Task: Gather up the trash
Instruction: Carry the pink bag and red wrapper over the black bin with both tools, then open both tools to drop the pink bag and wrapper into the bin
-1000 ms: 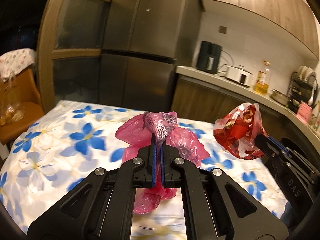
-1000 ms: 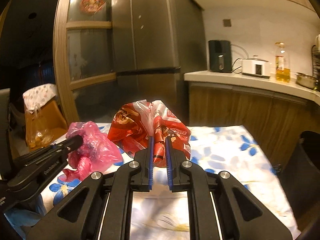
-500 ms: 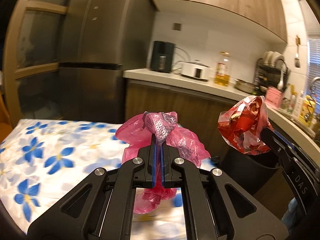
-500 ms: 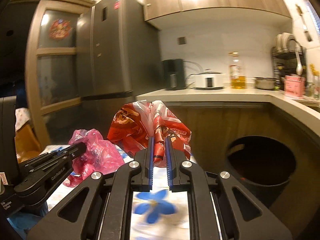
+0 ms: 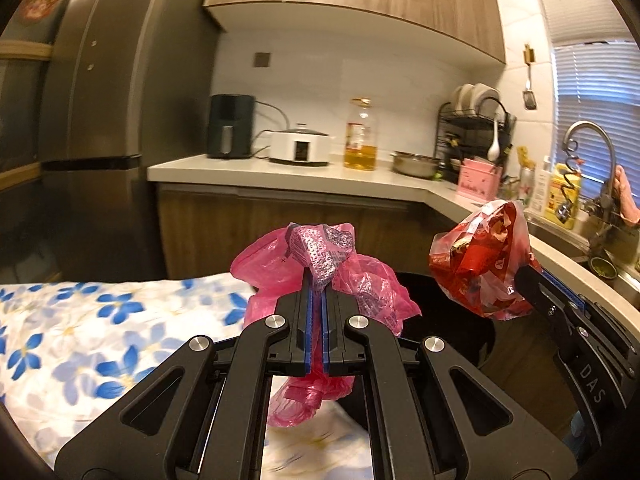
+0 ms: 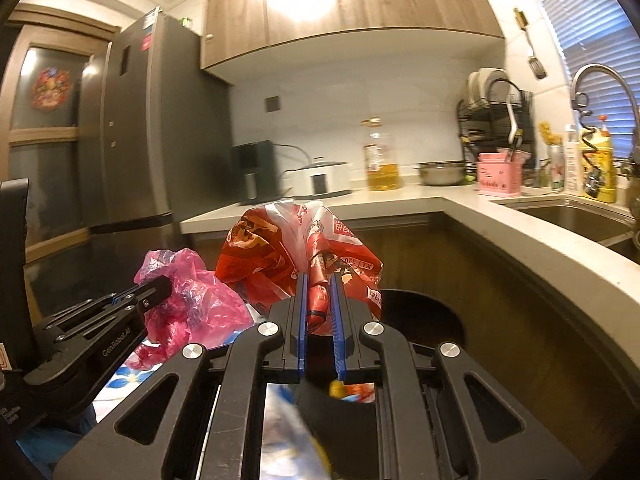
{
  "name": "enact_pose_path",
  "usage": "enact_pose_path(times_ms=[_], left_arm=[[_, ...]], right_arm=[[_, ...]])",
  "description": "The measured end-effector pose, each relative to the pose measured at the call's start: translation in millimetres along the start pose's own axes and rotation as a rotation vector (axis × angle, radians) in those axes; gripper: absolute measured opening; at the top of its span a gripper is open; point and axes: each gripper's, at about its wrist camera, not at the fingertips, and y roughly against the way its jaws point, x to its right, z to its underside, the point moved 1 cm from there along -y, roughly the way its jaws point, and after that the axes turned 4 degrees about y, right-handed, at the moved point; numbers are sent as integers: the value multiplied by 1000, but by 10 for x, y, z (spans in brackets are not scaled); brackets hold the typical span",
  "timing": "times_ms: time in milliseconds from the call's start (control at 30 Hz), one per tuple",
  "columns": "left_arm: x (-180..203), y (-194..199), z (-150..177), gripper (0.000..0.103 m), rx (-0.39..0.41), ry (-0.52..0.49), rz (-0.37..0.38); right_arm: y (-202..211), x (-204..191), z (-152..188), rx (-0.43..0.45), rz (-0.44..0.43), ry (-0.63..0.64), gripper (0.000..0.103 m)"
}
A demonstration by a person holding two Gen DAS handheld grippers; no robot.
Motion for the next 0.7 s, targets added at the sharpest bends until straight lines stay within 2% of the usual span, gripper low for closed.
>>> enact_pose_path(times_ms=[267,700], left_arm=[[338,-407,64,2,-26,-18,50],[564,-717,166,2,-49,-40,77]], right_arm=[[-110,307,35,-3,50,-29,12],[-293,513,68,-20,74,-57,12]])
